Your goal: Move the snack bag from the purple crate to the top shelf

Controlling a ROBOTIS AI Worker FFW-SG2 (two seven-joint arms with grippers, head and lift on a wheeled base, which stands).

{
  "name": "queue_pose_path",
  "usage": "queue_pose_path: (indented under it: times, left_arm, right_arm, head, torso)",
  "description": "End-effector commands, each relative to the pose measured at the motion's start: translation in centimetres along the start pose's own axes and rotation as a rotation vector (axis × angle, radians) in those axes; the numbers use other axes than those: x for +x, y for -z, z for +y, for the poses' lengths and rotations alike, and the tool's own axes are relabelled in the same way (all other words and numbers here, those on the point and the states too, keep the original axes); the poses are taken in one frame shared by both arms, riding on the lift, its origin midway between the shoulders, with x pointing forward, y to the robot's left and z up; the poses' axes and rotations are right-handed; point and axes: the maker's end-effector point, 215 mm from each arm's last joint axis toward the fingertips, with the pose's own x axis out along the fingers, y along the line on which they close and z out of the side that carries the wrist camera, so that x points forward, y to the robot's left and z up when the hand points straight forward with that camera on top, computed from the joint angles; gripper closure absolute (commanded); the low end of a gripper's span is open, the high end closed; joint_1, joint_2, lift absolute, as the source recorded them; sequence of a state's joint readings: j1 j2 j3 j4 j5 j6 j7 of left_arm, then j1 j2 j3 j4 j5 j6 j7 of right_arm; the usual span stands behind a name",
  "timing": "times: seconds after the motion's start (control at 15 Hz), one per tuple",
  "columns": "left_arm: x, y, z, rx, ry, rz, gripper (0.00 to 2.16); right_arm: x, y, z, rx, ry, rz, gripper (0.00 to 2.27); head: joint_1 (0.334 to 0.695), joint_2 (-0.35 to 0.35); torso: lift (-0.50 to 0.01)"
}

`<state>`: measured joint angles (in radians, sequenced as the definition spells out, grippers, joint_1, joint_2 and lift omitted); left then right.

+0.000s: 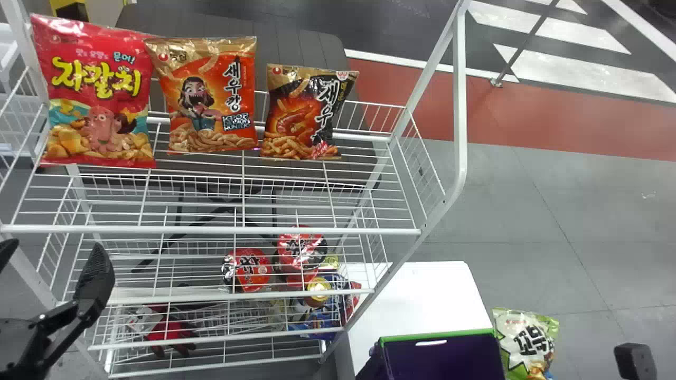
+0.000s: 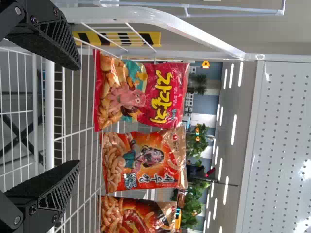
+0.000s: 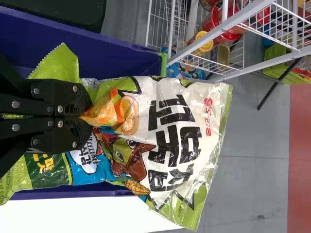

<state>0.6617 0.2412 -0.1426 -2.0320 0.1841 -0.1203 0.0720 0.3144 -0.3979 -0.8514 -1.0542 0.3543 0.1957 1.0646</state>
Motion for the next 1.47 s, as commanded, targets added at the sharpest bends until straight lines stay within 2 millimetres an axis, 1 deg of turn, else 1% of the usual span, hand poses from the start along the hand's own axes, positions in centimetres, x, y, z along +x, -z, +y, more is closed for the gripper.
queue_pose_path:
  times: [0.0, 0.2, 0.33, 0.4, 0.47, 0.53, 0.6, 0.73, 0.8, 0.93, 1.0, 1.07, 1.2, 1.33, 1.4]
  left_arm:
    - [0.1, 0.0, 0.0, 0.0, 0.0, -0.001, 0.14]
    - [0.2, 0.0, 0.0, 0.0, 0.002, 0.0, 0.14]
    - [0.3, 0.0, 0.0, 0.001, 0.002, -0.001, 0.14]
    - [0.4, 0.0, 0.2, 0.003, 0.0, -0.002, 0.14]
    - [0.5, 0.2, 0.3, 0.004, -0.003, 0.003, 0.14]
    - [0.5, 0.4, 0.3, 0.006, -0.002, 0.008, 0.14]
    - [0.5, 0.7, 0.3, 0.006, -0.003, 0.012, 0.14]
    - [0.6, 1.0, 0.5, 0.008, -0.005, 0.018, 0.14]
    - [0.7, 1.1, 0.6, 0.011, -0.006, 0.018, 0.14]
    - [0.8, 1.4, 0.7, 0.013, -0.008, 0.024, 0.14]
    - [0.9, 1.3, 0.6, 0.011, -0.007, 0.022, 0.14]
    - [0.9, 1.3, 0.5, 0.014, -0.006, 0.022, 0.14]
    - [0.9, 1.6, 0.6, 0.015, -0.008, 0.026, 0.14]
    - [0.9, 1.8, 0.5, 0.014, -0.007, 0.029, 0.14]
    - [0.9, 1.9, 0.5, 0.014, -0.006, 0.031, 0.14]
  right_arm:
    - [-0.2, -0.1, -0.3, 0.003, 0.005, 0.002, 2.01]
    - [-0.4, -0.4, -0.6, 0.011, 0.01, -0.008, 2.01]
    - [-0.5, 0.1, -0.3, 0.051, -0.002, 0.01, 2.01]
    - [-0.9, -0.6, 0.1, 0.057, -0.022, -0.001, 2.01]
    - [-1.8, -1.2, 0.3, 0.074, -0.03, -0.027, 2.01]
    - [-3.0, -2.4, 0.3, 0.071, -0.035, -0.07, 2.01]
    - [-4.6, -4.1, 0.3, 0.06, -0.044, -0.119, 2.01]
    - [-8.0, -7.2, 0.0, 0.106, -0.062, -0.207, 2.01]
    - [-10.2, -9.1, -0.1, 0.109, -0.049, -0.277, 2.02]
    - [-14.7, -13.0, 0.4, 0.127, -0.018, -0.387, 2.07]
    - [-16.8, -15.0, 1.1, 0.133, -0.004, -0.438, 2.07]
    - [-18.7, -16.9, 2.2, 0.136, -0.008, -0.493, 2.07]
    - [-21.9, -20.3, 5.0, 0.118, -0.004, -0.599, 2.07]
    - [-24.6, -23.1, 7.9, 0.127, -0.039, -0.688, 2.07]
    - [-25.5, -24.2, 9.4, 0.159, -0.074, -0.723, 2.07]
  head:
    - [0.695, -0.35]
    - [0.695, -0.35]
    - [0.695, -0.35]
    - [0.695, -0.35]
    - [0.695, -0.35]
    - [0.695, -0.35]
    - [0.695, -0.35]
    - [0.695, -0.35]
    - [0.695, -0.35]
    - [0.695, -0.35]
    - [0.695, -0.35]
    - [0.695, -0.35]
    - [0.695, -0.35]
    - [0.695, -0.35]
    - [0.695, -0.35]
  torso:
    - [0.008]
    - [0.009]
    - [-0.001]
    - [-0.001]
    - [-0.001]
    - [-0.001]
    - [-0.001]
    - [-0.001]
    - [-0.001]
    - [0.0]
    - [0.0]
    - [0.0]
    - [0.0]
    - [0.0]
    - [0.0]
